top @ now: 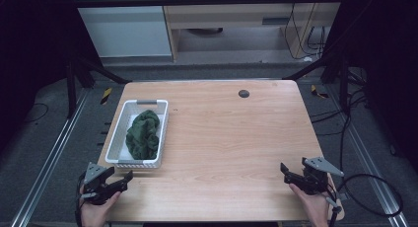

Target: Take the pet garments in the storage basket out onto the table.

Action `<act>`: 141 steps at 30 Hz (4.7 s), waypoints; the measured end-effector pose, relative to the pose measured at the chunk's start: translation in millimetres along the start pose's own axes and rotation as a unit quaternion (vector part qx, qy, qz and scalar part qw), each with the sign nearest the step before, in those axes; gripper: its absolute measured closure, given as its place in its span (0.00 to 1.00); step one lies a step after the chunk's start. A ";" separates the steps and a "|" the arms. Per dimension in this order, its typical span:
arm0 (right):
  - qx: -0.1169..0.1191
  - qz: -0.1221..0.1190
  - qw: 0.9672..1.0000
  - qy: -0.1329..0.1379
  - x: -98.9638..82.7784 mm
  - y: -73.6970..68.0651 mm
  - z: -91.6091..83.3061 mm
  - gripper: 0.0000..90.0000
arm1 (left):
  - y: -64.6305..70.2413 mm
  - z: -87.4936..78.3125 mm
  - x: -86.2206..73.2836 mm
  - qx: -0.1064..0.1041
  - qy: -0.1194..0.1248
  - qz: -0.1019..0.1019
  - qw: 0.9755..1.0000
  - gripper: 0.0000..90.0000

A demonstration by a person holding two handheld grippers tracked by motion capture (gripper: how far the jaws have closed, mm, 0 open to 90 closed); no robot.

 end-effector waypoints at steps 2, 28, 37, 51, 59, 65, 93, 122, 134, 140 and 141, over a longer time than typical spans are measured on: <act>0.003 -0.001 1.000 -0.002 -0.4 -1.1 -0.1 0.18 | -0.9 -4.3 2.6 -0.001 0.009 -0.005 1.000 0.29; -0.001 -0.031 0.999 -0.012 -2.4 -9.9 1.6 0.17 | 1.6 -35.2 39.9 -0.016 0.069 -0.006 0.997 0.26; -0.005 -0.034 0.999 -0.014 -2.5 -8.9 2.6 0.17 | -1.1 -41.8 53.6 -0.021 0.079 -0.007 0.997 0.25; -0.006 -0.039 0.999 -0.012 -1.9 -8.5 2.7 0.16 | 3.0 -43.9 76.8 -0.020 0.086 0.004 0.996 0.25; -0.001 -0.036 0.999 -0.015 -2.0 -10.2 2.8 0.16 | 3.0 -44.7 86.9 -0.016 0.086 0.009 0.996 0.25; -0.002 -0.040 0.999 -0.015 -2.0 -10.0 3.4 0.16 | 2.6 -43.2 95.1 -0.012 0.085 0.011 0.996 0.25; 0.002 -0.041 0.999 -0.021 -2.8 -11.7 4.7 0.14 | 14.3 -10.1 135.8 -0.003 0.048 0.042 0.998 0.23; -0.001 -0.049 0.998 -0.027 -3.8 -12.0 6.9 0.13 | 9.0 30.2 156.3 0.017 -0.015 0.058 0.998 0.21; 0.002 -0.049 0.998 -0.031 -4.4 -12.0 8.1 0.12 | 8.5 51.8 157.9 0.023 -0.059 0.065 0.996 0.20; 0.004 -0.052 0.998 -0.035 -4.9 -13.2 9.5 0.12 | 4.9 61.2 156.6 0.028 -0.081 0.065 0.994 0.20; 0.006 -0.048 0.998 -0.037 -5.1 -14.1 9.2 0.12 | 4.1 62.8 156.5 0.028 -0.083 0.065 0.994 0.19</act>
Point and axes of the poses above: each handheld gripper's, and its own axes: z roughly forward along the jaws, x roughly out of its top, y roughly to its right, the point moved 7 cm from there along z, roughly forward along the jaws, and after that the axes turned 10 degrees about -y, right-handed, at the moved point
